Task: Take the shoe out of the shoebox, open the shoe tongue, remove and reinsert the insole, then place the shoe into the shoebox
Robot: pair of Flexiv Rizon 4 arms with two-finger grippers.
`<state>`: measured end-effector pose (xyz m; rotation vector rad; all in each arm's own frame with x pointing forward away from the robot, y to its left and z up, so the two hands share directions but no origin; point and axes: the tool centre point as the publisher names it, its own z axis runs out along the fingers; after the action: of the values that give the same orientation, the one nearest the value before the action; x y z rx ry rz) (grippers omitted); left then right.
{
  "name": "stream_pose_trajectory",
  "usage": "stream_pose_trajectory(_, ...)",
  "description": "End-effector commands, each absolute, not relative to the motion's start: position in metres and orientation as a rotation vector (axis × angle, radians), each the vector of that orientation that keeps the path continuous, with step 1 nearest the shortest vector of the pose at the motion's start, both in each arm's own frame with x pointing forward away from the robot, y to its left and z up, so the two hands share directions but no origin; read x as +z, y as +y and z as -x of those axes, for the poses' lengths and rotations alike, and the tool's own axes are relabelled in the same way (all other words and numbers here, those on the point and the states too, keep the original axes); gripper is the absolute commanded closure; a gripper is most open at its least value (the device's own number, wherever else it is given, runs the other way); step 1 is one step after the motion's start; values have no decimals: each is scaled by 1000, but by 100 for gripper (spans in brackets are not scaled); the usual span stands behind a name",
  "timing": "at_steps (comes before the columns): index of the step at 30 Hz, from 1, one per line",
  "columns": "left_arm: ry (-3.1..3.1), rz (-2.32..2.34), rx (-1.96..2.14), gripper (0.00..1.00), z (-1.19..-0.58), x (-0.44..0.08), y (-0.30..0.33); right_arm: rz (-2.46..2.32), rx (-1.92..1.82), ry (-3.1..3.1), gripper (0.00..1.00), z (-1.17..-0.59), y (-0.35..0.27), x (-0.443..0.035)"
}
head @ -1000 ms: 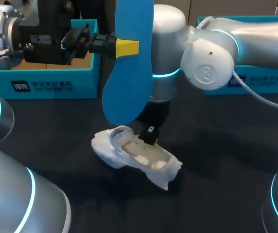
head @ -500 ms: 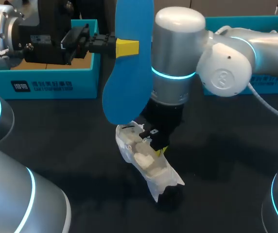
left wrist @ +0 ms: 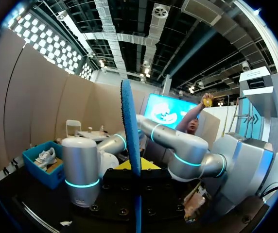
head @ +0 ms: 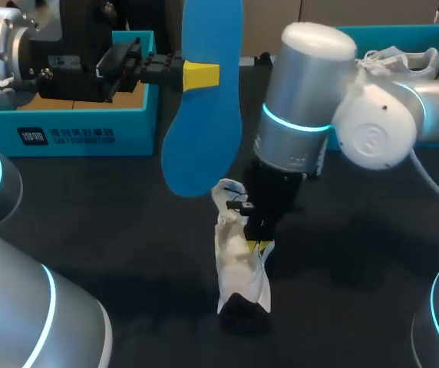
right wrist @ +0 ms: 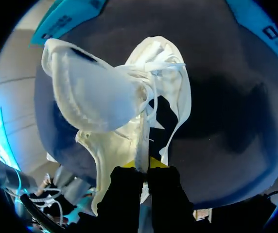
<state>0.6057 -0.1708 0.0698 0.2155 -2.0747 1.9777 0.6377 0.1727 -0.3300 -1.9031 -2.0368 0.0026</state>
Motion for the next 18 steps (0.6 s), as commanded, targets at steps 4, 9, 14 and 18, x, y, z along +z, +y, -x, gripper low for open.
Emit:
stream_pose_trajectory(4,-2074,-217,1979,100,-605,69,-172,1930,-126,-1865,100,-641,162,-338)
stream_pose_trajectory(9,-2074,-217,1979,100,-605,69,-172,1906,-140,-1871,100,-644,164,-343)
stream_pose_trajectory(14,-2074,-217,1979,100,-605,69,-172,1892,-183,-1874,100,-639,165,-351)
stream_pose_trajectory(18,-2074,-217,1979,100,-605,69,-172,1885,-222,-1900,100,-635,167,-344)
